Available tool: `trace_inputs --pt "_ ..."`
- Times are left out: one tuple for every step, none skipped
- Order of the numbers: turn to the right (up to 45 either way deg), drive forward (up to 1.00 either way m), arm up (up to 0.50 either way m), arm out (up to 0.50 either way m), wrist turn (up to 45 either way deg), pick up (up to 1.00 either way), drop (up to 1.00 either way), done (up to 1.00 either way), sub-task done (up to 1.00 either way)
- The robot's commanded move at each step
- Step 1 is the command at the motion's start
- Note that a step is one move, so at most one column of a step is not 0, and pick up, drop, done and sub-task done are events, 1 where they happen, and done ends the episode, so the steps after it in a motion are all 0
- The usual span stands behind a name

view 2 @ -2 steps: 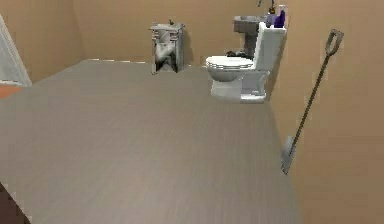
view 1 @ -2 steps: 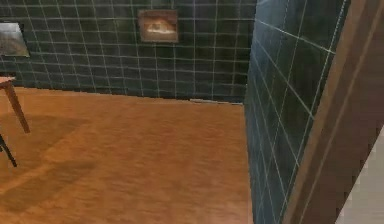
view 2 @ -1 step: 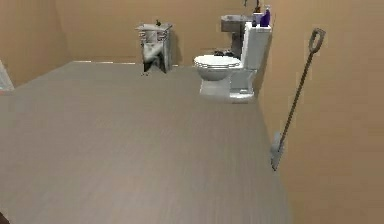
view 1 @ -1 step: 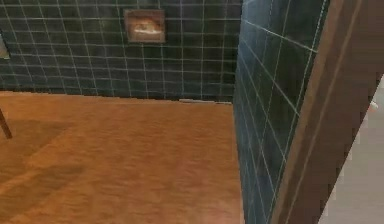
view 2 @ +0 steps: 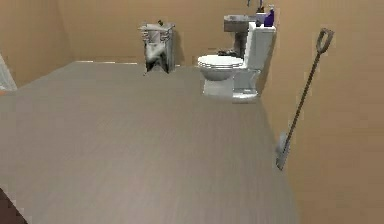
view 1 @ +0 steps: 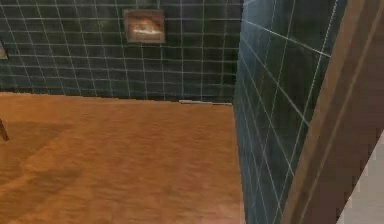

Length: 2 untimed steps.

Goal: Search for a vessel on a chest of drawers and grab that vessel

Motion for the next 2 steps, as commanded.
trace_inputs --pt "-36.0 0.00 0.00 0.00 0.0 0.00 0.00 0.00 0.00" --pt "0.0 1.00 0.00 0.00 0.0 0.00 0.00 0.00 0.00"
